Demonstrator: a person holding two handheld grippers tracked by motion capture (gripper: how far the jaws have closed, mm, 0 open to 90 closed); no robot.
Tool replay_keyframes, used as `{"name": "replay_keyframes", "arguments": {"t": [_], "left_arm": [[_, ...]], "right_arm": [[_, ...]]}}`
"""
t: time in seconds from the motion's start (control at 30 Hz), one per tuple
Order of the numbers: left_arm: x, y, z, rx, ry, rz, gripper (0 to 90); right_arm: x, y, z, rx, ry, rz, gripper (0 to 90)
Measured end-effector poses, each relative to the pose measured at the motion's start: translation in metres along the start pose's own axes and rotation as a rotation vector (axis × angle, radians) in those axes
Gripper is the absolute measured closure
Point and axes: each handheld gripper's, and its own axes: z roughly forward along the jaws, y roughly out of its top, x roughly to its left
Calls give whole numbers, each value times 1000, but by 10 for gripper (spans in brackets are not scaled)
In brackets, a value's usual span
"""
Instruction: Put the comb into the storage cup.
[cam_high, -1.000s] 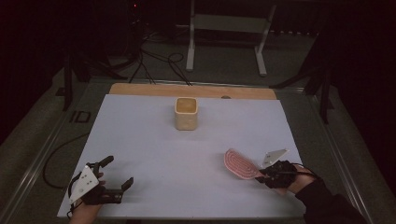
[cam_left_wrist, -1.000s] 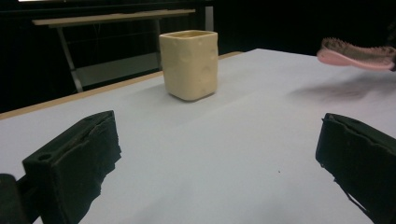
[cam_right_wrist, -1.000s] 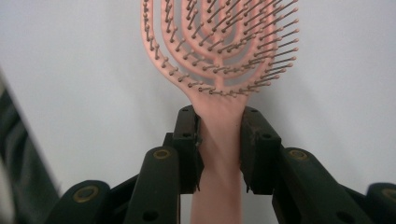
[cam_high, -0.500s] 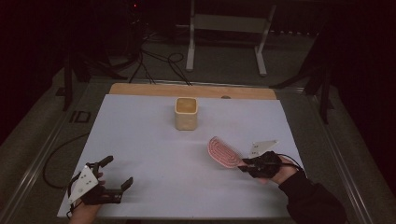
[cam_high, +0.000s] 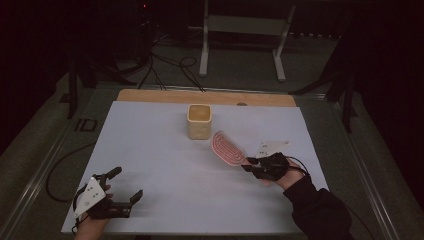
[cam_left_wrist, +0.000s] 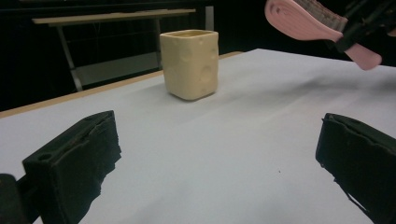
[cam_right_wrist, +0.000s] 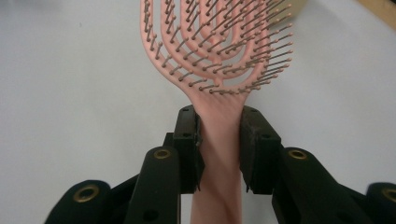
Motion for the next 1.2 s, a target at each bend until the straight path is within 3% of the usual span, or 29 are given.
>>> {"name": "replay_keyframes", "arguments": {"t": [0.2, 0.37, 0.67, 1.2], "left_arm": [[0, -1, 0, 8, -1, 0, 0], [1, -1, 1, 16, -3, 0, 0], [0, -1, 1, 22, 0, -1, 0], [0, -2, 1, 23, 1, -1, 0]], "right_arm": [[-3, 20, 6, -50, -33, -10, 708], [-6, 31, 10, -78, -35, -2, 708], [-9, 61, 18, -143, -32, -30, 708], [-16, 94, 29, -241, -59, -8, 708]]}}
